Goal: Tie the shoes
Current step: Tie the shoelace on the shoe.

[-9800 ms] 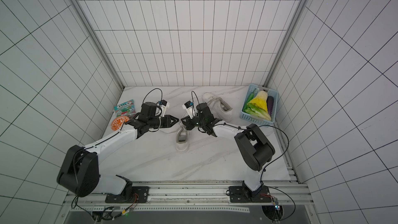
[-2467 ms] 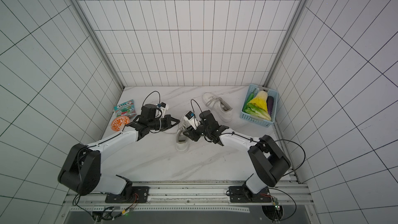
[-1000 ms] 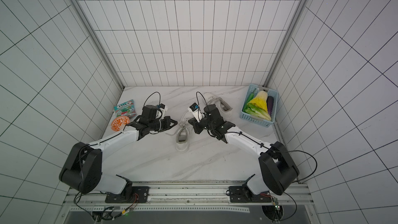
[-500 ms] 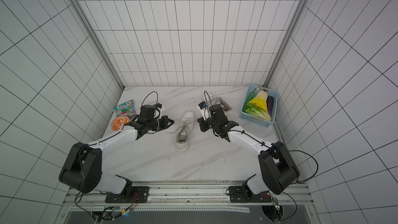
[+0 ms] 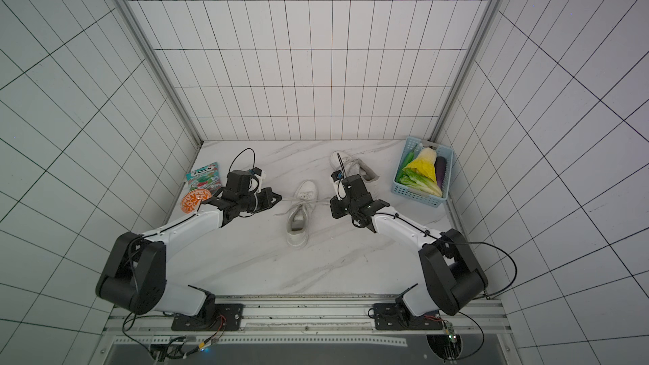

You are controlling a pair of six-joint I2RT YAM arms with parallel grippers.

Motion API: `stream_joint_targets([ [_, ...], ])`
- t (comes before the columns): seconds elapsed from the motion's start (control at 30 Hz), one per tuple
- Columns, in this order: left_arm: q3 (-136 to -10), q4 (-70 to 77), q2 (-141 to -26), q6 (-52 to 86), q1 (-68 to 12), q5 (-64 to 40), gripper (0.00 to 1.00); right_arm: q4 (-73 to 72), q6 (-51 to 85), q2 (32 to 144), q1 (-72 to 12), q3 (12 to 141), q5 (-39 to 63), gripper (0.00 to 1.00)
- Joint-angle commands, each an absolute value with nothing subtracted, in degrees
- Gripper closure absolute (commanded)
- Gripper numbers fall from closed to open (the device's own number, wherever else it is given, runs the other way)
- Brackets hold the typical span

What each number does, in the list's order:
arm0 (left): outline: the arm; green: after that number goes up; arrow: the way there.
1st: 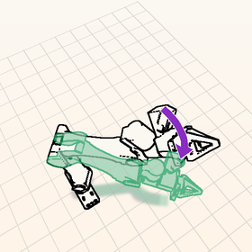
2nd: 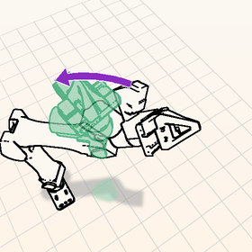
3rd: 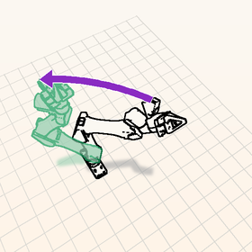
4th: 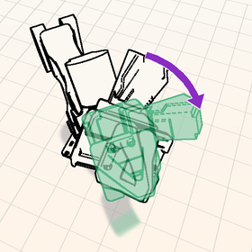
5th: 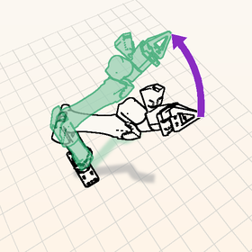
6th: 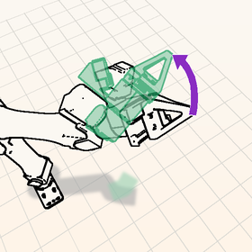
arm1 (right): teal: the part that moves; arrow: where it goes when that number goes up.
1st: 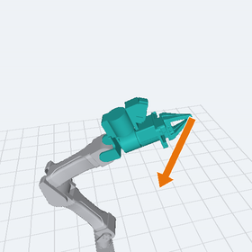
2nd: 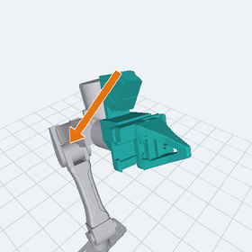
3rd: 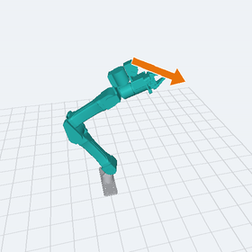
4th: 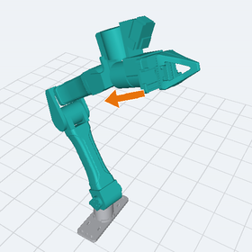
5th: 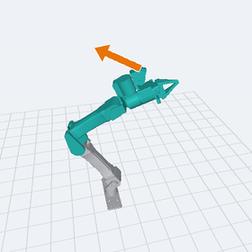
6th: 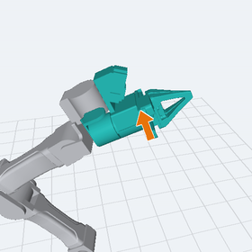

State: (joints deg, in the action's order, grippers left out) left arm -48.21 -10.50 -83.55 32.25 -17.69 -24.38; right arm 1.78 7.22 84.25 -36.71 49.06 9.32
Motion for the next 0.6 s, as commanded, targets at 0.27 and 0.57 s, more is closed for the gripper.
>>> stream_joint_targets([
  [0.27, -48.18, -10.11, -82.67, 31.11, -16.79, -23.55, 1.0, 6.05, 9.9, 86.35, -36.3, 47.83, 5.01, 1.0],
  [0.57, -47.91, -10.11, -82.43, 31.03, -16.48, -23.38, 1.0, 7.09, 10.26, 87.62, -36.3, 47.7, 3.05, 1.0],
])
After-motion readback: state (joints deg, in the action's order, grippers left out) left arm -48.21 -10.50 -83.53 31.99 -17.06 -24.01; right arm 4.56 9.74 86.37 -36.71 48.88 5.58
